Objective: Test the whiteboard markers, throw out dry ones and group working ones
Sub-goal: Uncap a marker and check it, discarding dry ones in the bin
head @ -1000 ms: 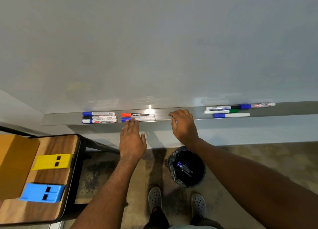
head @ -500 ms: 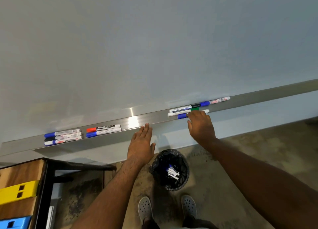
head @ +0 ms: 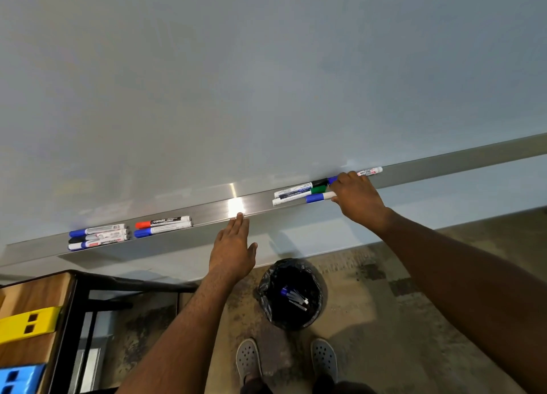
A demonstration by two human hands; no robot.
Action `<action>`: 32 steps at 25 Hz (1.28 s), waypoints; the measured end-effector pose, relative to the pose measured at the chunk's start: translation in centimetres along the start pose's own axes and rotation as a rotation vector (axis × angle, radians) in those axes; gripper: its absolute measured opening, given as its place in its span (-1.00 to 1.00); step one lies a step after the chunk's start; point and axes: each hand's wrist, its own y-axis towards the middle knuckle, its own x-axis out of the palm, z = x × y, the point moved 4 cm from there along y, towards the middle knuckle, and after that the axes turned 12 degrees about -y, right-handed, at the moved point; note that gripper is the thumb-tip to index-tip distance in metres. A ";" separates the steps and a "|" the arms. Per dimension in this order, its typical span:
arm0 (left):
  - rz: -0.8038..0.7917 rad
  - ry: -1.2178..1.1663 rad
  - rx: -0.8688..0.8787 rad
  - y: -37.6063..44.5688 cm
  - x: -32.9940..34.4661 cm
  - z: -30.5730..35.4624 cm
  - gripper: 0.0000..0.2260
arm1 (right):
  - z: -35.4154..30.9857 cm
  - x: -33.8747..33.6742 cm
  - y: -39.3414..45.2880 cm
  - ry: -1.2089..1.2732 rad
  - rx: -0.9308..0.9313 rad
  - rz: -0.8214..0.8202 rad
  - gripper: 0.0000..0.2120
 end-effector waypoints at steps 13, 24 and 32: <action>0.019 -0.075 -0.107 0.4 1.4 1.4 -0.37 | 5.0 0.9 -1.5 0.127 0.013 0.001 -0.71; 0.159 -0.291 0.016 0.5 0.9 5.9 -0.45 | 6.5 -1.1 -3.5 0.432 0.242 0.085 -0.83; 0.068 -1.756 -0.233 1.0 -3.1 13.1 -0.66 | -3.1 -8.7 -6.4 1.361 0.177 -0.044 -0.90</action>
